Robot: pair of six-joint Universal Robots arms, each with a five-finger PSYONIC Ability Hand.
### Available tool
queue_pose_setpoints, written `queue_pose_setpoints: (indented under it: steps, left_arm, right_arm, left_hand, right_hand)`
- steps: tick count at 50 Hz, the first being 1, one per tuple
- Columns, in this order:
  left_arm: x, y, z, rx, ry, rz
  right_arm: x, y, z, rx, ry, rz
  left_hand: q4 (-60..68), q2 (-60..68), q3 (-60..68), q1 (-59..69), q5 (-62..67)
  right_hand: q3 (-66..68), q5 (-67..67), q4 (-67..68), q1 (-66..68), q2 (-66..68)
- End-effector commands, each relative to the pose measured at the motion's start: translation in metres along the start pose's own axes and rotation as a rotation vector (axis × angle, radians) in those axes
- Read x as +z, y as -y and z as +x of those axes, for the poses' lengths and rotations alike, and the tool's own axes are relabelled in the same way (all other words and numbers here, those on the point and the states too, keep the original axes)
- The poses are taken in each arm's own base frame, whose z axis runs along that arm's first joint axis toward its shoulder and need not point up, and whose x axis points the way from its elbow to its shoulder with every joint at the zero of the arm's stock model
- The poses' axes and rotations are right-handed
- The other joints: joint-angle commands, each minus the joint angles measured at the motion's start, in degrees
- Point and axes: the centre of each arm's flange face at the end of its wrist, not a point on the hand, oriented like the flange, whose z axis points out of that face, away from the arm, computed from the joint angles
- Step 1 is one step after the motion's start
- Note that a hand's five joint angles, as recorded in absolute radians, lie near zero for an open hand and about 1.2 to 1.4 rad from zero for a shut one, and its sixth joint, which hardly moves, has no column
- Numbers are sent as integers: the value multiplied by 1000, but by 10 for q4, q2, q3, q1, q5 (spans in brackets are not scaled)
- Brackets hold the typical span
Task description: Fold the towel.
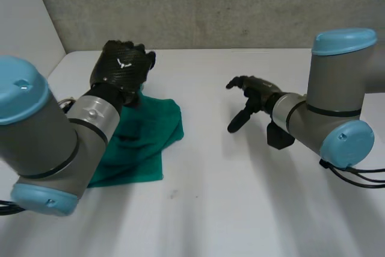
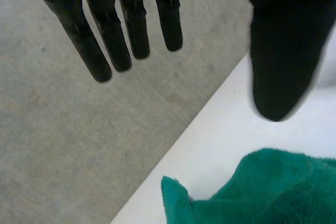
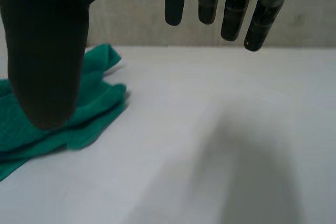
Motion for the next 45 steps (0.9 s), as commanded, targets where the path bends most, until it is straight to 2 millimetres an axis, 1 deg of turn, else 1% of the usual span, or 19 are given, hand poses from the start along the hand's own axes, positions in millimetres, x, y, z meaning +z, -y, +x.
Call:
queue_pose_setpoints:
  steps: [1,6,9,12,15,17,19,23,25,26,29,31,32,36,37,38,39,42,45]
  left_arm:
    - [40,-93,6,28,-28,-248]
    - [56,-127,0,36,-34,-329]
    - [62,-139,2,32,-43,-338]
    - [64,-143,4,29,-60,-335]
    - [65,-143,7,24,-84,-324]
    - [64,-142,7,24,-94,-316]
    - [64,-140,7,25,-94,-313]
    - [63,-122,-2,35,-68,-280]
    - [60,-96,-15,37,-26,-231]
    - [60,-96,-15,37,-26,-231]
    - [40,-38,-37,34,39,-113]
    - [27,-13,-40,24,49,-56]
    - [27,-13,-40,24,49,-56]
    - [2,20,-39,6,47,22]
    - [2,20,-39,6,47,22]
    - [-2,24,-40,6,49,31]
    - [-10,31,-42,8,54,46]
    - [-25,40,-45,10,65,73]
    - [-30,44,-47,10,74,86]
  right_arm:
    - [-17,-7,0,-37,-17,-49]
    - [-29,-8,4,-103,-26,-39]
    - [-32,-7,7,-125,-31,-23]
    - [-34,-4,23,-116,-70,-11]
    - [-35,-5,32,-106,-92,-19]
    - [-35,-5,33,-105,-94,-20]
    - [-35,-5,33,-105,-95,-19]
    - [-35,-1,32,-108,-96,-5]
    - [-35,2,31,-110,-95,2]
    - [-35,2,31,-110,-95,3]
    - [-35,8,28,-112,-88,24]
    - [-31,18,27,-84,-82,49]
    - [-31,18,27,-84,-82,49]
    - [-23,15,26,-15,-68,33]
    - [-13,7,23,34,-50,9]
    - [-3,-1,11,90,1,-9]
    - [-3,-1,11,90,1,-9]
    - [6,-5,-12,153,97,-23]
    - [14,-12,-21,191,135,-42]
  left_hand:
    - [-7,-7,-11,11,-6]
    - [6,7,2,24,8]
    - [43,43,39,61,44]
    - [104,104,100,122,105]
    - [303,304,299,321,305]
    - [490,490,486,508,491]
    - [504,504,500,522,505]
    - [504,504,500,522,505]
    - [504,504,500,522,505]
    - [504,504,500,522,505]
    - [504,504,500,522,505]
    - [504,504,500,522,505]
    - [504,504,500,522,505]
    - [504,504,500,522,505]
    - [504,504,500,522,505]
    - [504,504,500,522,505]
    - [504,504,500,522,505]
    - [504,504,500,522,505]
    - [504,504,500,522,505]
  right_hand:
    - [-21,-38,-33,-18,-28]
    - [-21,-38,-33,-18,-28]
    - [-21,-38,-33,-18,-28]
    - [-21,-38,-33,-18,-28]
    - [-21,-38,-33,-18,-28]
    - [-21,-38,-33,-18,-28]
    - [-21,-38,-33,-18,-28]
    - [-21,-38,-33,-18,-28]
    - [-21,-38,-33,-18,-28]
    - [-21,-38,-33,-18,-28]
    - [-21,-38,-33,-18,-28]
    - [-21,-38,-33,-18,-28]
    - [-21,-38,-33,-18,-28]
    - [-21,-38,-33,-18,-28]
    - [-21,-38,-33,-18,-28]
    - [-21,-38,-33,-18,-28]
    - [-21,-38,-33,-18,-28]
    - [-21,-38,-33,-18,-28]
    - [-21,-38,-33,-18,-28]
